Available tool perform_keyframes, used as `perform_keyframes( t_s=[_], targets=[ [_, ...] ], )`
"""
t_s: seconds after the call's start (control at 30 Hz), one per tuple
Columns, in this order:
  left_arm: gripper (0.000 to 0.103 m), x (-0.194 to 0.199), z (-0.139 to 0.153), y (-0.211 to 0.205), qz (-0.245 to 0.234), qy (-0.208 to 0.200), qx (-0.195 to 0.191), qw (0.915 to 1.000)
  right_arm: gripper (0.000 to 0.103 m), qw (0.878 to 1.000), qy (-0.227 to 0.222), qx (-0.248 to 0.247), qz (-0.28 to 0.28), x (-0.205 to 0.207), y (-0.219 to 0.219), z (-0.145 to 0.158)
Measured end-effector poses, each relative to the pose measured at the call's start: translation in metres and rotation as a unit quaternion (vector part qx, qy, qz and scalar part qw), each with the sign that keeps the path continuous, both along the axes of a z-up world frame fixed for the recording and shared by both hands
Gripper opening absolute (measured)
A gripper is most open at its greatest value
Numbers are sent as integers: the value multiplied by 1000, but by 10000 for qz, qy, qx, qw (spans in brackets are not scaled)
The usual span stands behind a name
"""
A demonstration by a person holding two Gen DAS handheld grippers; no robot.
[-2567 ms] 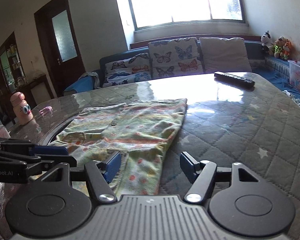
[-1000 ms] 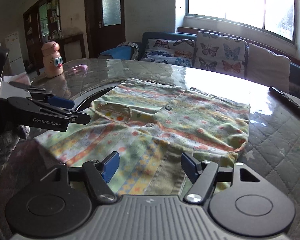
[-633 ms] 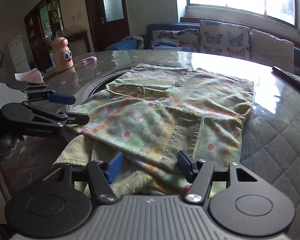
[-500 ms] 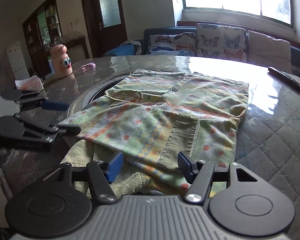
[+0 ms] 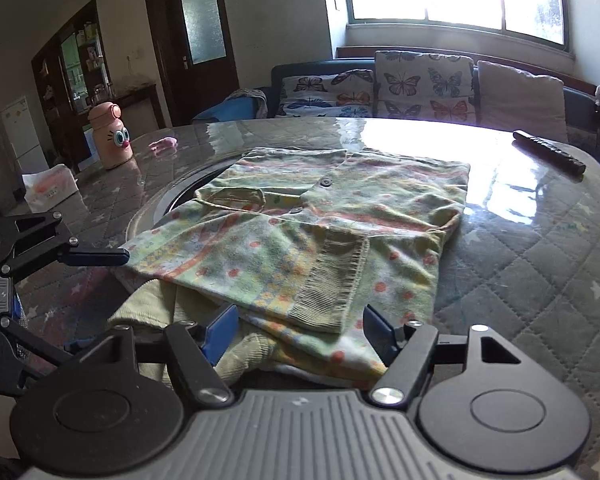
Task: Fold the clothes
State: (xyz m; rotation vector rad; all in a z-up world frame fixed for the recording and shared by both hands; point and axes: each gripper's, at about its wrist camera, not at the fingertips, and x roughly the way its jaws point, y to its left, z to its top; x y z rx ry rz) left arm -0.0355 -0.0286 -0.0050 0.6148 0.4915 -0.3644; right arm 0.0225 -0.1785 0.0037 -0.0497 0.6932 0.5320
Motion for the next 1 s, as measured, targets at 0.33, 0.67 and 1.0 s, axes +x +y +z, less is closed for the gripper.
perform_keyframes(
  t_s=[0.33, 0.67, 1.0],
  targets=[
    [13, 28, 15, -5, -10, 32, -717, 9974, 73, 9991, -220, -358, 8, -14, -17, 7],
    [7, 75, 45, 13, 616, 283, -1608, 9847, 72, 9917, -666, -789, 767, -20, 14, 0],
    [27, 64, 42, 28, 635, 338, -1534, 9855, 20, 9935, -365, -445, 980, 11, 32, -6]
  ],
)
